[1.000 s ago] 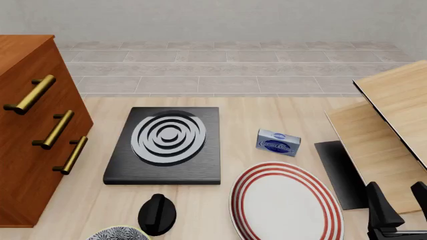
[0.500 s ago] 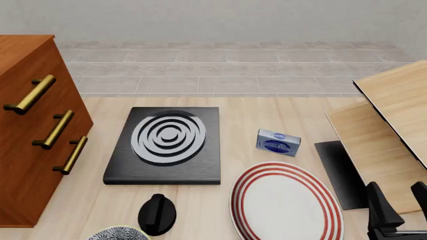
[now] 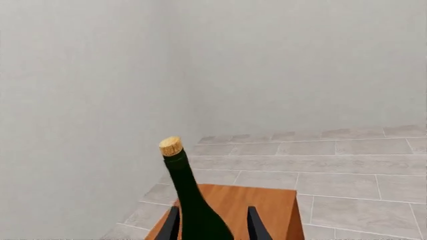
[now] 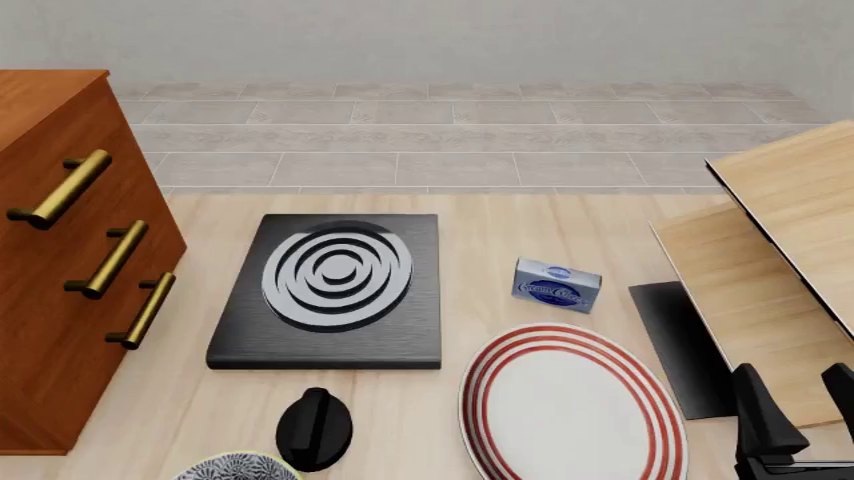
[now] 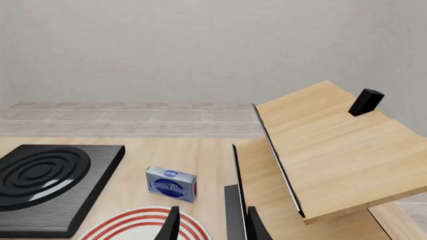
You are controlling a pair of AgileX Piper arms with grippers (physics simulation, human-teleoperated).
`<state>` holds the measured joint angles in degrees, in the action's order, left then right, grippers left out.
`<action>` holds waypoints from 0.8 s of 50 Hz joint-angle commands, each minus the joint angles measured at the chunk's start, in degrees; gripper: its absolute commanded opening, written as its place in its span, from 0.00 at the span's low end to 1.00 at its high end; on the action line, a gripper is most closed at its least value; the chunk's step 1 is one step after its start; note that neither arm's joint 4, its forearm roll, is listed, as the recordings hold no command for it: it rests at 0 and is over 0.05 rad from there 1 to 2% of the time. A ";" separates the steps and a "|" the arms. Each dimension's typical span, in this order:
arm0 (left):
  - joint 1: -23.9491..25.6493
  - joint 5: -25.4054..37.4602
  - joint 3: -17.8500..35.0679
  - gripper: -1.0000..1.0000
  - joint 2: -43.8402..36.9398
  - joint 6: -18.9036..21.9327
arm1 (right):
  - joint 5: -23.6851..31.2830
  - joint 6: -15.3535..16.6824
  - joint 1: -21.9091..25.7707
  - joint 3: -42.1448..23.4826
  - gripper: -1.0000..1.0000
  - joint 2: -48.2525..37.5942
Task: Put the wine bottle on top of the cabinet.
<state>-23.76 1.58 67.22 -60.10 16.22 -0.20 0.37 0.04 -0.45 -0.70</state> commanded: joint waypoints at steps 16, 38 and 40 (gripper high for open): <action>0.70 4.61 -5.06 1.00 9.68 -1.08 | 0.00 0.01 0.01 0.00 1.00 0.01; 3.90 9.39 -13.99 1.00 19.57 -3.20 | 0.00 0.00 -0.01 0.00 1.00 0.00; 4.13 10.07 -14.44 1.00 20.35 -3.93 | 0.00 0.00 0.00 0.00 1.00 -0.01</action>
<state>-20.52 9.60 56.38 -43.82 13.82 -0.20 0.37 0.04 -0.45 -0.70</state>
